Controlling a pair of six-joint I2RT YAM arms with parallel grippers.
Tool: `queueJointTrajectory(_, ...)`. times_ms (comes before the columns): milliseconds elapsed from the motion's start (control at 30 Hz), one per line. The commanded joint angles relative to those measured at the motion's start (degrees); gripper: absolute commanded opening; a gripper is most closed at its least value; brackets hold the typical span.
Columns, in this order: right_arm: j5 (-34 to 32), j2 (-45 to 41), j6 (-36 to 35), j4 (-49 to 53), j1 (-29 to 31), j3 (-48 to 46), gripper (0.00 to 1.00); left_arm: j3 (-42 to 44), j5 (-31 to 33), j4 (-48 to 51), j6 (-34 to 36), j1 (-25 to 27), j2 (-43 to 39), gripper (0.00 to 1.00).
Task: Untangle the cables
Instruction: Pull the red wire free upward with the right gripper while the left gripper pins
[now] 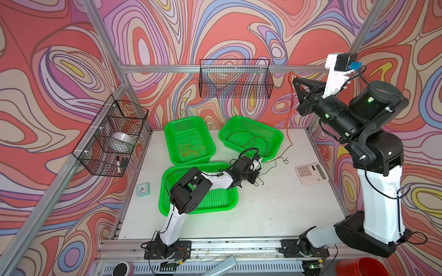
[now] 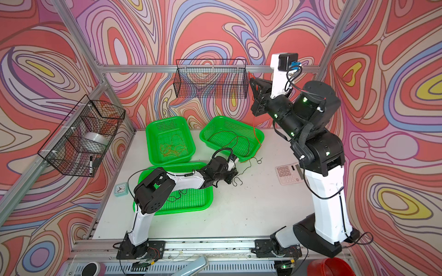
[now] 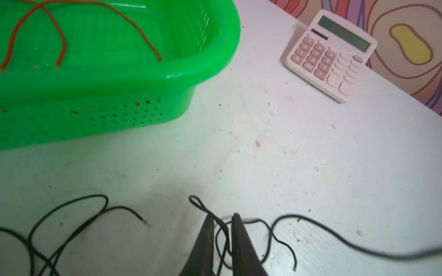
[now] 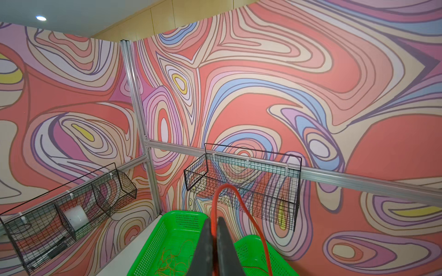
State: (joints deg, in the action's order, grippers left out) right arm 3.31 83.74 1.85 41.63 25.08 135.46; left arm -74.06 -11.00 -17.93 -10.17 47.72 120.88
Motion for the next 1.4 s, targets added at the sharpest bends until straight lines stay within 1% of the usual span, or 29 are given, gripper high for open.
queueJointTrajectory(0, -2.16, 0.86, -3.26, 0.93, -0.21, 1.39, 0.00, 1.33, -1.15, 0.37, -2.46, 0.14, 0.64, 0.28)
queueJointTrajectory(33, -2.32, 0.88, -3.63, 0.86, -0.21, 1.17, 0.00, 2.10, -1.55, -0.49, -2.61, 0.17, 0.17, 0.38)
queueJointTrajectory(67, -2.56, 0.94, -3.76, 0.87, -0.21, 0.98, 0.00, 3.30, -1.88, -1.90, -2.74, 0.17, -0.74, 0.50)
queueJointTrajectory(100, -2.69, 0.98, -4.14, 0.83, -0.21, 0.61, 0.00, 4.75, -1.77, -3.41, -2.68, 0.27, -1.90, 0.59)
queueJointTrajectory(167, -3.43, 0.72, -4.81, 0.79, -0.21, -0.34, 0.00, 6.84, -0.26, -4.96, -1.91, 0.76, -4.19, 0.69)
queueJointTrajectory(233, -4.21, 0.23, -6.00, 0.56, -0.21, -1.53, 0.00, 8.39, 0.28, -5.69, -1.22, 0.96, -6.45, 0.86)
queueJointTrajectory(267, -4.49, -0.04, -6.43, 0.45, -0.21, -2.33, 0.00, 9.29, 0.45, -6.09, -0.87, 1.05, -7.59, 0.91)
queueJointTrajectory(333, -4.61, -0.49, -7.09, 0.32, -0.21, -3.48, 0.00, 11.31, 0.15, -8.22, -0.10, 1.36, -9.94, 0.97)
queueJointTrajectory(367, -4.57, -0.66, -7.25, 0.44, -0.21, -4.10, 0.00, 12.56, -0.04, -9.79, 0.37, 1.64, -11.04, 0.99)
queueJointTrajectory(433, -4.36, -0.90, -7.55, 0.64, -0.21, -4.95, 0.00, 13.83, -0.75, -11.34, 2.09, 2.28, -12.79, 0.99)
queueJointTrajectory(500, -4.30, -0.90, -7.82, 1.01, -0.20, -5.54, 0.00, 13.40, -0.77, -9.80, 4.69, 3.11, -14.36, 0.96)
queueJointTrajectory(567, -4.39, -1.08, -7.91, 1.20, -0.21, -6.11, 0.00, 12.99, -0.09, -8.83, 7.05, 3.82, -15.63, 0.95)
queueJointTrajectory(700, -6.60, -1.82, -8.87, 1.03, -0.21, -7.39, 0.00, 10.81, 6.05, -2.73, 12.14, 5.17, -17.70, 0.97)
queueJointTrajectory(833, -7.06, -2.72, -8.97, 0.34, -0.26, -9.56, 0.00, 9.55, 13.28, 0.39, 17.59, 5.96, -19.56, 0.99)
queueJointTrajectory(867, -6.86, -2.93, -8.97, 0.32, -0.30, -9.99, 0.00, 9.13, 14.15, 1.35, 18.69, 5.97, -19.91, 0.99)
queueJointTrajectory(1000, -4.91, -3.34, -8.54, -0.07, -0.25, -11.50, 0.00, 8.98, 12.88, 2.04, 22.15, 5.98, -21.74, 0.98)
queueJointTrajectory(1133, -2.18, -3.74, -8.21, -0.49, -0.24, -12.78, 0.00, 9.51, 11.72, -0.44, 22.64, 5.97, -23.81, 0.92)
queueJointTrajectory(1200, -0.67, -3.87, -8.03, -0.71, -0.25, -13.36, 0.00, 9.49, 10.12, -2.10, 22.77, 5.98, -24.58, 0.80)
queueJointTrajectory(1233, -0.11, -3.85, -7.82, -0.72, -0.29, -13.46, 0.00, 9.02, 8.97, -2.52, 22.98, 5.98, -24.64, 0.77)
queueJointTrajectory(1267, 0.70, -3.79, -7.79, -0.74, -0.22, -13.55, 0.00, 8.17, 8.61, -2.70, 22.94, 5.98, -24.36, 0.77)
queueJointTrajectory(1300, 1.45, -3.77, -7.74, -0.71, -0.22, -13.56, 0.00, 7.25, 8.47, -2.66, 22.85, 5.98, -23.93, 0.79)
queueJointTrajectory(1367, 2.89, -3.98, -7.44, -0.76, -0.29, -13.81, 0.00, 5.01, 7.77, -3.28, 22.81, 5.98, -22.35, 0.89)
